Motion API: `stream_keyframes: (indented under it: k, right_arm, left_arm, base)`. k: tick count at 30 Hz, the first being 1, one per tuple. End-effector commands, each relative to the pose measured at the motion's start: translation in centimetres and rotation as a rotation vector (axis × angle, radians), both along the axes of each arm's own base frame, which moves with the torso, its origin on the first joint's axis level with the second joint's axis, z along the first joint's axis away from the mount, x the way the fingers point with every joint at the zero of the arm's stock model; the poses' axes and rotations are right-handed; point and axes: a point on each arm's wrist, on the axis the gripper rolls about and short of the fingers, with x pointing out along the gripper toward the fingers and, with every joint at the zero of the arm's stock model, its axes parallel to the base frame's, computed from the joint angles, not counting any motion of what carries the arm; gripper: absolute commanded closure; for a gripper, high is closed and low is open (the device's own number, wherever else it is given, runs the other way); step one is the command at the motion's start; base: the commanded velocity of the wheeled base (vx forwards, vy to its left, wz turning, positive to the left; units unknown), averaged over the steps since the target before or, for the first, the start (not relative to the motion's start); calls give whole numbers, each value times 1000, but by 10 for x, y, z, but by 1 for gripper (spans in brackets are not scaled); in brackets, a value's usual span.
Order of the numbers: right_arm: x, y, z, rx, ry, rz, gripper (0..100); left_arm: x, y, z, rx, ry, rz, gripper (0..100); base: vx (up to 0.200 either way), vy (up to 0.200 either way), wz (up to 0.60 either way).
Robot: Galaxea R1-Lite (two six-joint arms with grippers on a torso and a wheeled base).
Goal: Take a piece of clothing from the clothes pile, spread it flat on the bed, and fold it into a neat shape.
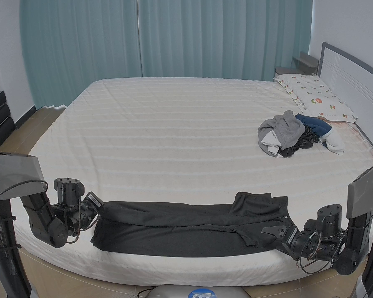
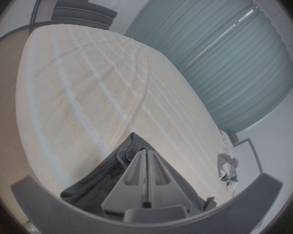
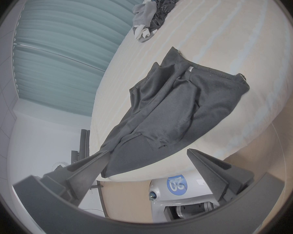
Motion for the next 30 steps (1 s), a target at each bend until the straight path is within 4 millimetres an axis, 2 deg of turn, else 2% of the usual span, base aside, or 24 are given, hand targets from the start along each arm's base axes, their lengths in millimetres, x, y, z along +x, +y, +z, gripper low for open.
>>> stream_keyframes:
  k: [1,13,21,24,27,30]
  right_arm:
    - [6,-2,11,23,-64,-23,0]
    - [16,0,4,7,-63,-107,0]
    - [49,9,-7,2,-121,-161,0]
    - [63,6,-15,-11,-112,-189,0]
    - [70,6,-22,-29,-68,-199,0]
    - [72,5,-21,-37,-58,-209,0]
  left_arm:
    - [1,2,18,-58,-58,15,100]
    - [3,11,27,-161,-93,45,100]
    - [5,12,29,-174,-103,44,100]
    - [6,12,29,-185,-109,50,100]
    - [9,12,32,-216,-123,65,100]
    - [9,12,33,-224,-126,67,100]
  base:
    - [0,0,0]
    - [0,0,0]
    - [0,0,0]
    - [0,0,0]
    - [0,0,0]
    - [0,0,0]
